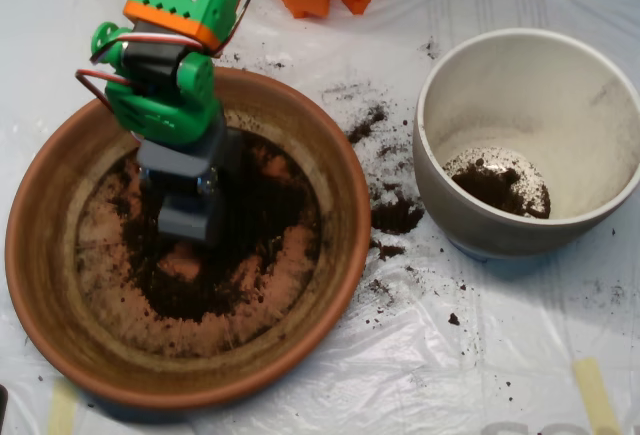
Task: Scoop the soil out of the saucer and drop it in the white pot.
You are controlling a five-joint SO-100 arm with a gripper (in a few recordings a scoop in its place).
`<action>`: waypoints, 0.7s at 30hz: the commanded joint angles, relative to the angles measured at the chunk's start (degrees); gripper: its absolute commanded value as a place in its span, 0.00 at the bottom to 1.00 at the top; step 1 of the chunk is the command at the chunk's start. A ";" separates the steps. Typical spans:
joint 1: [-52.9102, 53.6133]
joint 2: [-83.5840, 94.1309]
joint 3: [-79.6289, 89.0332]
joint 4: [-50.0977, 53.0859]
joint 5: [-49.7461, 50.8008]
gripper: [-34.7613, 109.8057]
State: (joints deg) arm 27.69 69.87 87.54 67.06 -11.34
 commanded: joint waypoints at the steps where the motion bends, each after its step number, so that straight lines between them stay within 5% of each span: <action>1: 0.18 6.33 0.00 -0.18 0.44 0.24; 21: -3.78 7.12 -20.21 9.67 -4.75 0.24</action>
State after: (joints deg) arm 24.17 69.87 71.72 76.82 -14.50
